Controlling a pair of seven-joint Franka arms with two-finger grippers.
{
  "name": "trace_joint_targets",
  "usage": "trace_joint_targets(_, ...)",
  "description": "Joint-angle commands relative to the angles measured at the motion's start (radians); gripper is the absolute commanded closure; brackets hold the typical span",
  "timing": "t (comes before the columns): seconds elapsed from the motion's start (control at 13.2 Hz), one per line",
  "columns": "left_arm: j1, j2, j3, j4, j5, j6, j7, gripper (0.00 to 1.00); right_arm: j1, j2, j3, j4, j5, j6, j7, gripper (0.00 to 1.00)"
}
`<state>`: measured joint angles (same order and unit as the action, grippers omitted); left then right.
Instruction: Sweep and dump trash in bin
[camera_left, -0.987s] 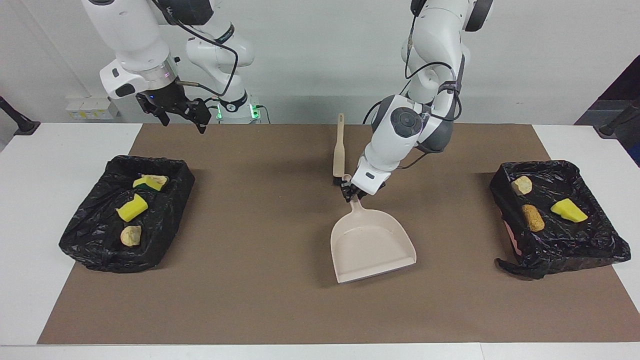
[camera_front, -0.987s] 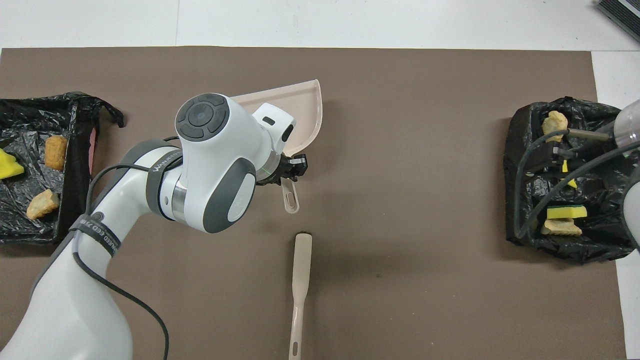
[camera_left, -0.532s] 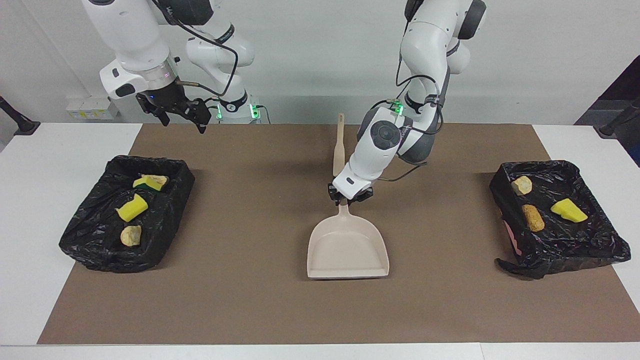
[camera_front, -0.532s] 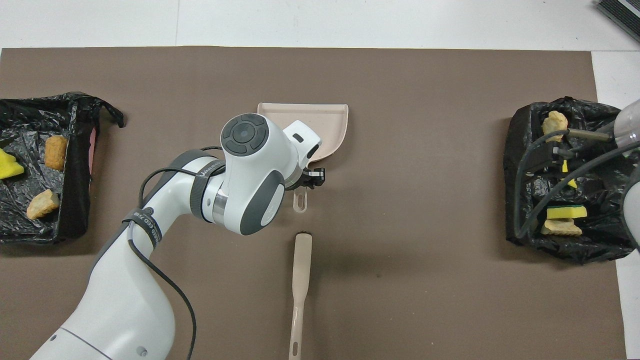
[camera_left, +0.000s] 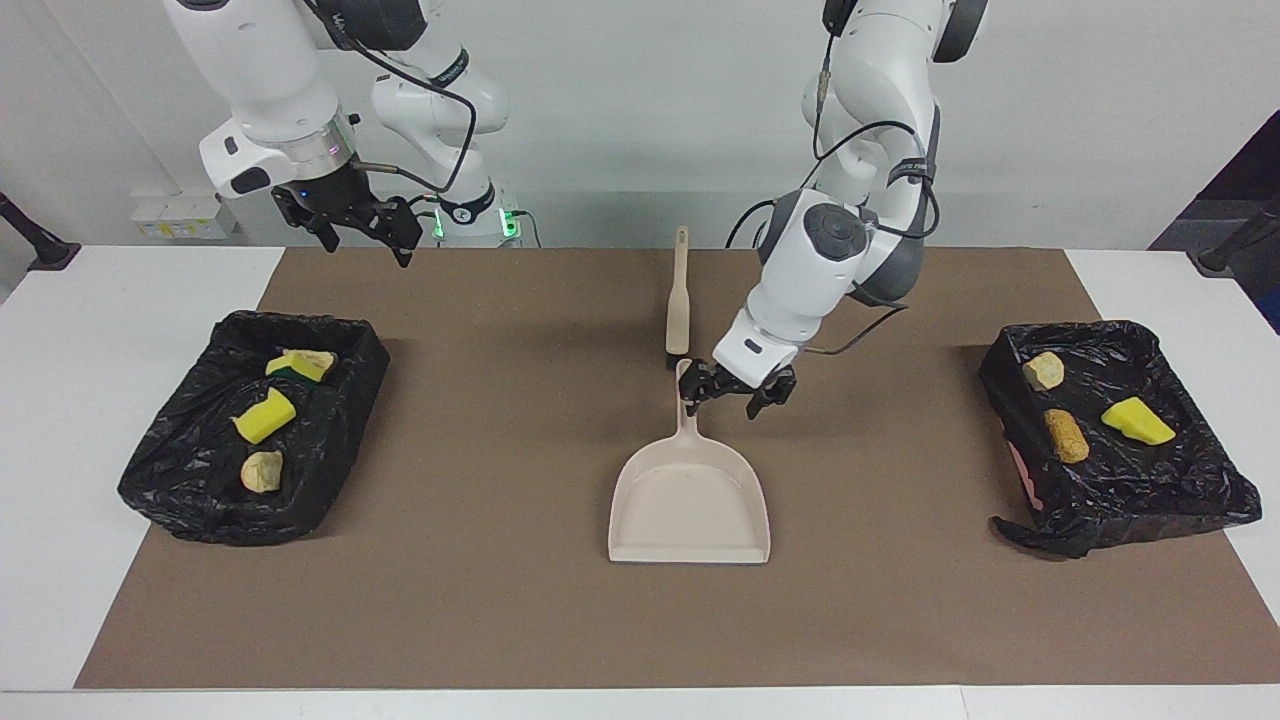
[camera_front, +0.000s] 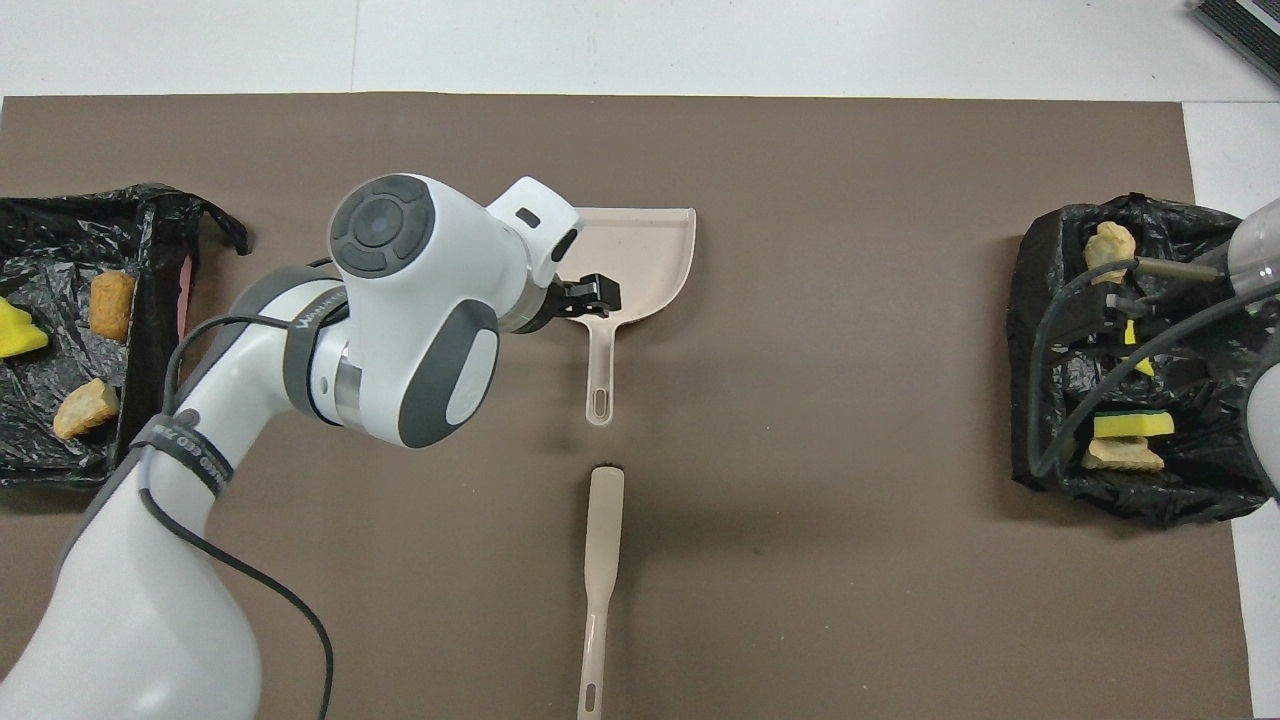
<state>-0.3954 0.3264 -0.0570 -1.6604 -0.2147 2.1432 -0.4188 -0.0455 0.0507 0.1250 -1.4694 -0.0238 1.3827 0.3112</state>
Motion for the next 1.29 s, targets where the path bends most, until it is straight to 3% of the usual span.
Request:
trace_joint_targets(0.0, 0.091, -0.067, -0.004, 0.02, 0.023, -0.148, 0.041, 0.0, -0.016, -0.026, 0.005, -0.035, 0.008, 0.029, -0.03, 0.0)
trace_joint_targets(0.68, 0.277, -0.262, 0.037, 0.068, 0.178, -0.557, 0.414, 0.0, -0.016, -0.026, 0.005, -0.035, 0.008, 0.027, -0.03, 0.0)
trace_joint_targets(0.91, 0.296, -0.335, 0.055, 0.071, 0.185, -0.644, 0.474, 0.0, -0.016, -0.026, 0.005, -0.035, 0.008, 0.029, -0.03, 0.0)
trace_joint_targets(1.21, 0.294, -0.356, 0.051, 0.079, 0.209, -0.674, 0.472, 0.0, -0.016, -0.026, 0.005, -0.035, 0.008, 0.027, -0.03, 0.0)
